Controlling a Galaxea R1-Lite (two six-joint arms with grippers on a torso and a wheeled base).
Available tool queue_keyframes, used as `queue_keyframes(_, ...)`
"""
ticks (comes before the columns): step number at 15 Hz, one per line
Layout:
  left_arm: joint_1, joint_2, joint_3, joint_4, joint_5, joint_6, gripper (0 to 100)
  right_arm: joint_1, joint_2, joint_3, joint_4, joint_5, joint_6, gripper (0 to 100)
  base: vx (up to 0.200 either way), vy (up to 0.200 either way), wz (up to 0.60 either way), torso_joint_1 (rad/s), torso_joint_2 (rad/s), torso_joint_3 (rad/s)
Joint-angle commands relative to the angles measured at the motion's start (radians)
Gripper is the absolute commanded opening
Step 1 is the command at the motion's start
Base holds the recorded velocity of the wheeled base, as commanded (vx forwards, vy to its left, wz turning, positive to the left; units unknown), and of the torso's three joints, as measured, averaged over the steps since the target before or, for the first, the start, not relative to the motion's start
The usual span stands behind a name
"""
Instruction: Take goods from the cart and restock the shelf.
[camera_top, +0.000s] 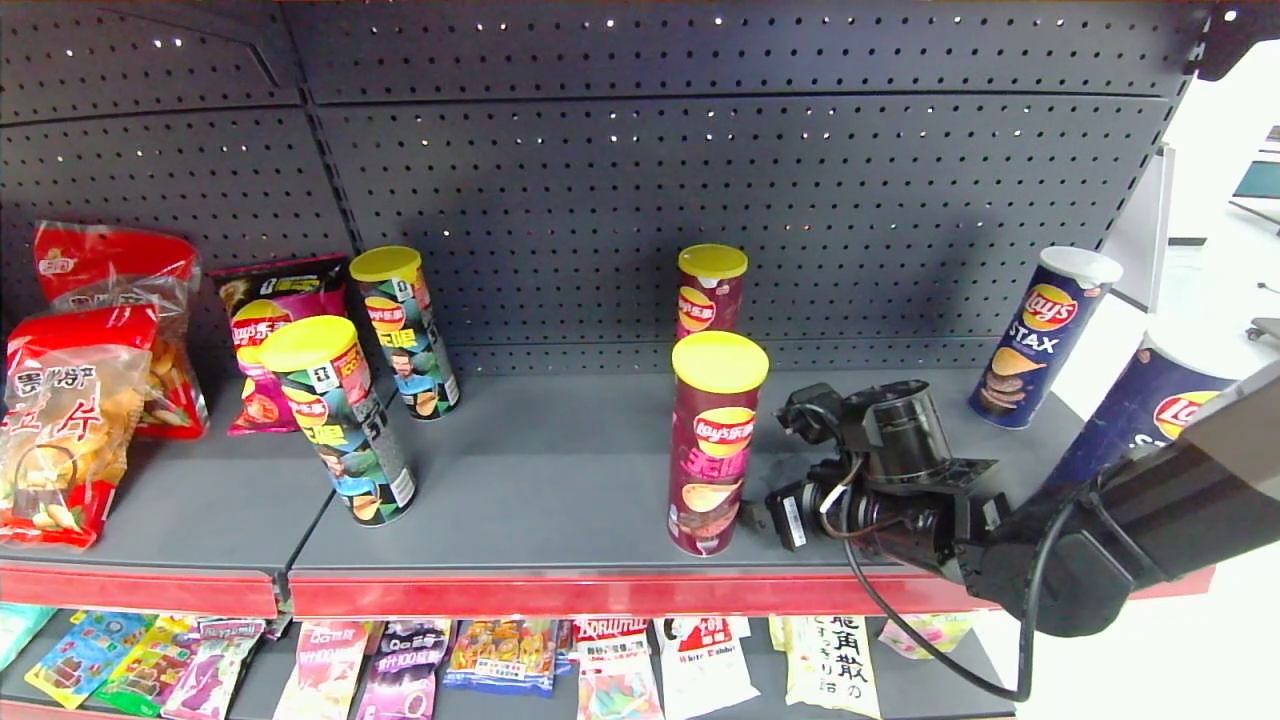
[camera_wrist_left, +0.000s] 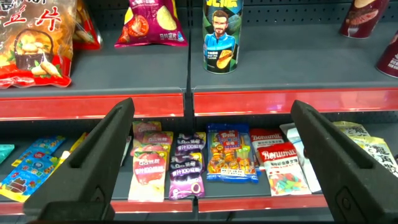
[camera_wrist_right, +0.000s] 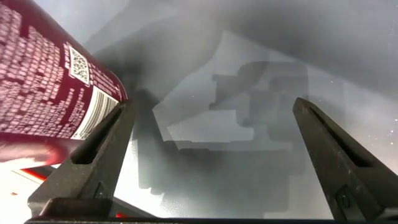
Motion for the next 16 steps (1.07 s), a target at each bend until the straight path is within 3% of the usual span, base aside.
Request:
queue_keyframes(1,0.001,0.001,0.000,0.000,0.000,0.000,100,0.009,0.005,-0.004,0.000,0.000,0.001,100,0.000,0.000,0.00,0.000,0.00,0.000)
queue_keyframes(8,-0.001,0.001,0.000,0.000,0.000,0.000,100,-0.014,-0.011,0.012,0.000,0.000,-0.001,100,0.000,0.000,0.00,0.000,0.00,0.000)
queue_keyframes(14,0.001,0.001,0.000,0.000,0.000,0.000,100,-0.015,-0.278,0.140,0.002,0.006,-0.007,100,0.000,0.000,0.00,0.000,0.00,0.000)
queue_keyframes(16,-0.001,0.001,0.000,0.000,0.000,0.000,100,-0.020,-0.462,0.259,0.002,0.042,-0.036,100,0.000,0.000,0.00,0.000,0.00,0.000)
